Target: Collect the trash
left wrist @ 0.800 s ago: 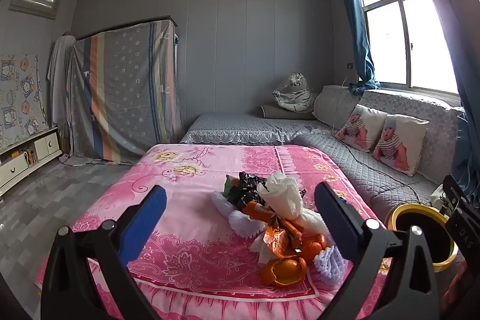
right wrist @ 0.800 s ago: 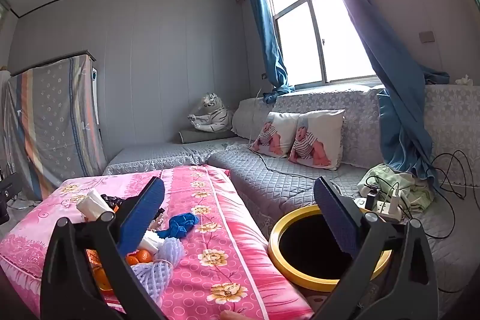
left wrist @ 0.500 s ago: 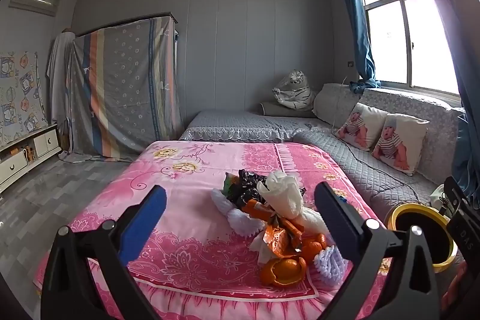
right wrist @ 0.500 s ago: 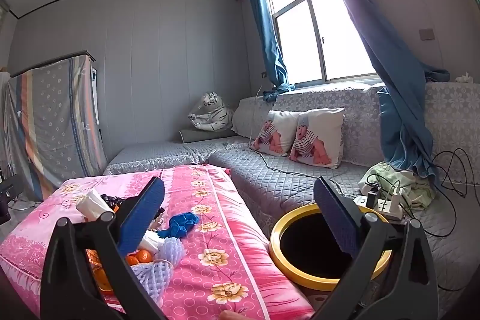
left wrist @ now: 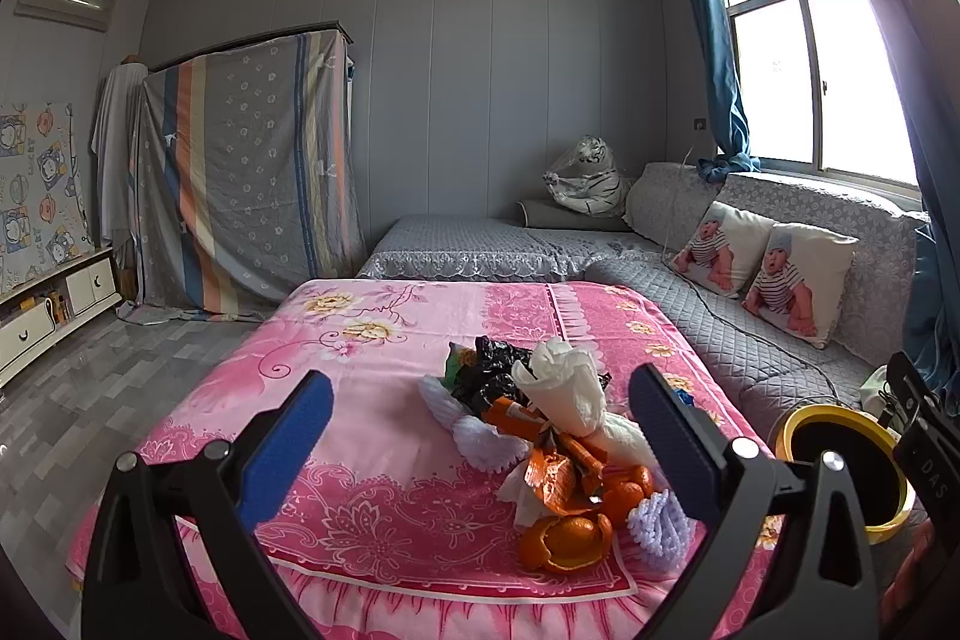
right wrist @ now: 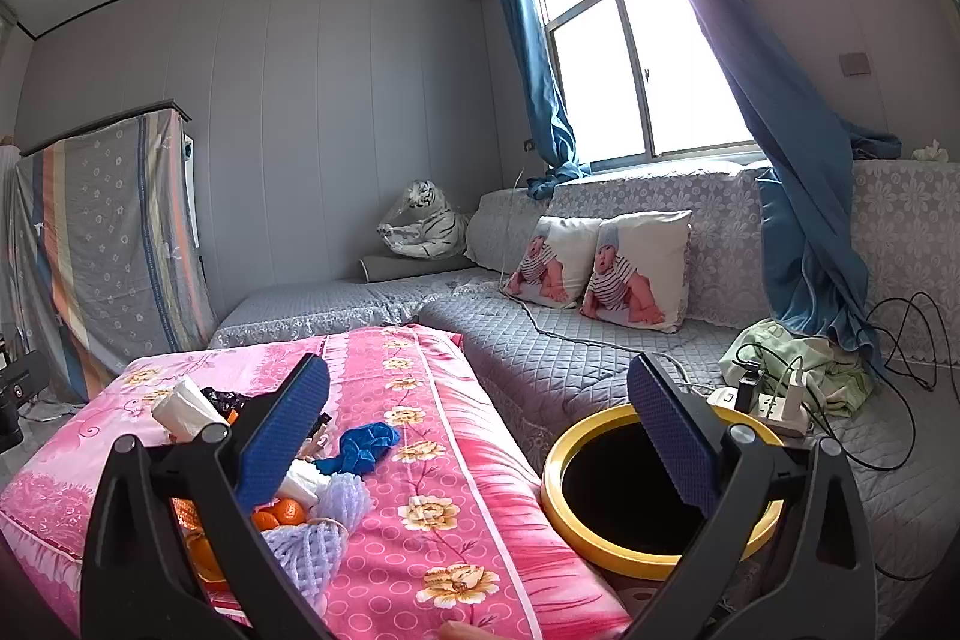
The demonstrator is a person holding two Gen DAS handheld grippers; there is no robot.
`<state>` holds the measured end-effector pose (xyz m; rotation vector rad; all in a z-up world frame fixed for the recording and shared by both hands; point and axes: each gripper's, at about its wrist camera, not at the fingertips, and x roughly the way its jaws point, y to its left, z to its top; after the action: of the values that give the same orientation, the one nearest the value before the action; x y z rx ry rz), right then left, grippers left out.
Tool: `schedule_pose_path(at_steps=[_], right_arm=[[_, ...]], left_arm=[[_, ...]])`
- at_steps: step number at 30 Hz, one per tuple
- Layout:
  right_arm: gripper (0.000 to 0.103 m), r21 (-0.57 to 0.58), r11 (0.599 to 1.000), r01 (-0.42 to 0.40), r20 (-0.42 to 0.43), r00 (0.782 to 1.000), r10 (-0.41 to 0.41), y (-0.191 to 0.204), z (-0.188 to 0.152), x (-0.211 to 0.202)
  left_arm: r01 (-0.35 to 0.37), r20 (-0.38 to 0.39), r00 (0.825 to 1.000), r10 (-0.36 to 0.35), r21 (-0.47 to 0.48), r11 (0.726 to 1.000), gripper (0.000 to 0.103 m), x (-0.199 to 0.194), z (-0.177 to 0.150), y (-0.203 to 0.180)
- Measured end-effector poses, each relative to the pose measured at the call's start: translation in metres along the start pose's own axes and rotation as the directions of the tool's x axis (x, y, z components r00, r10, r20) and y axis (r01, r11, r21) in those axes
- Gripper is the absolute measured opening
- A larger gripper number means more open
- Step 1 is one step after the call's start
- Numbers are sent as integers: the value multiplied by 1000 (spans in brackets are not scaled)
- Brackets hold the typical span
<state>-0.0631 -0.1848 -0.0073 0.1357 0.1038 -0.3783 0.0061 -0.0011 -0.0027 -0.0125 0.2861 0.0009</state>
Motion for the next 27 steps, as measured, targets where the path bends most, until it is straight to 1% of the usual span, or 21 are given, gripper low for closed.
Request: schedule_pose_path(at_steps=[27], right_arm=[[95,7,1000,1,-24,1000,-1,0,-4,5]], left_arm=[[6,-17,1000,-6,-6,1000,95,6,-9,-1]])
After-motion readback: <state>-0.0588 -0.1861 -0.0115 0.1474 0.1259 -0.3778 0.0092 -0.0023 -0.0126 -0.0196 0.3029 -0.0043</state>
